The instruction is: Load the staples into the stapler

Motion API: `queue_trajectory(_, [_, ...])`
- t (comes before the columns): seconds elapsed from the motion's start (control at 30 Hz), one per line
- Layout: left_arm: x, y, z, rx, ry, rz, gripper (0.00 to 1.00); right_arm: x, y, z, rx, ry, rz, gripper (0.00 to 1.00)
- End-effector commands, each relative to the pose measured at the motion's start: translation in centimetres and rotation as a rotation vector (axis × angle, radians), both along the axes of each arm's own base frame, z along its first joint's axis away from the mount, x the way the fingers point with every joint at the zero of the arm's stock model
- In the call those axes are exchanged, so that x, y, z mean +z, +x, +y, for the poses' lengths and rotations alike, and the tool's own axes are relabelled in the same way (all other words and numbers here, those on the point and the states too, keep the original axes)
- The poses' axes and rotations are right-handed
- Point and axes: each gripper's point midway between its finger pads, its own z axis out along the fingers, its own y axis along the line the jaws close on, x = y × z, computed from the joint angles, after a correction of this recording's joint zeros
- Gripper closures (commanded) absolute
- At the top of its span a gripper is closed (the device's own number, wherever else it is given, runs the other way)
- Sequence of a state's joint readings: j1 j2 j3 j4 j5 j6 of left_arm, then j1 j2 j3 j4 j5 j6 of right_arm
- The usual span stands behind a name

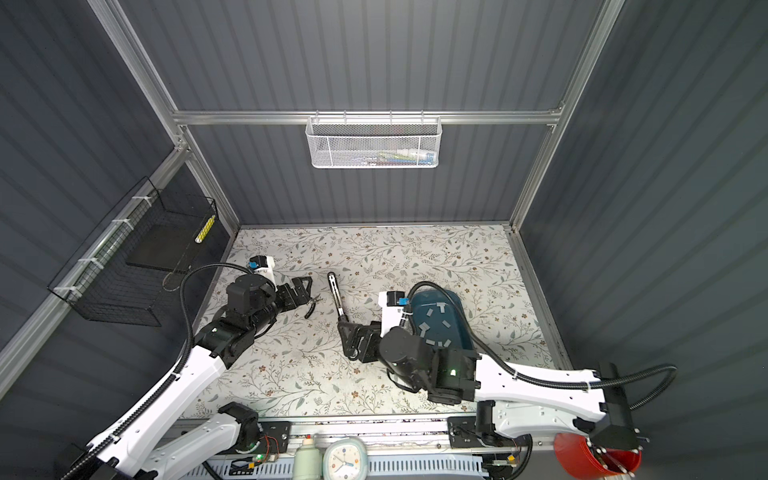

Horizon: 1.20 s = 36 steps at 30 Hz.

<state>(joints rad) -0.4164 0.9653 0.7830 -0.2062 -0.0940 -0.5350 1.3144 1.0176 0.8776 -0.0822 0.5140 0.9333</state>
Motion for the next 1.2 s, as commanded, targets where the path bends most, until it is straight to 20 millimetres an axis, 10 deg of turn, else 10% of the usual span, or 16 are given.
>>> queue_trajectory(0.0, [0.5,0.7,-2.0,-0.104,-0.016,-0.037,0.01,0.9,1.3,-1.5,-0.03,-0.03,-0.048,0.01])
queue_trajectory(0.3, [-4.0,3.5,-4.6,-0.161,-0.036,0.03,0.05,1.2,4.8,-0.7,-0.026,-0.088,-0.034,0.01])
queue_trajectory(0.5, [-6.2,4.2,-5.6,-0.176,-0.015,0.057,0.05,-0.6,7.6,-5.6,-0.189,-0.15,-0.031,0.01])
queue_trajectory(0.87, [-8.6,4.7,-7.8,-0.215,0.047,0.074,0.11,-1.8,6.6,-10.5,-0.264,-0.177,-0.181,0.08])
queue_trajectory(1.17, [-12.9,6.7,-7.5,-0.151,0.11,0.143,0.42,-2.7,6.5,-10.4,-0.252,-0.21,-0.175,0.15])
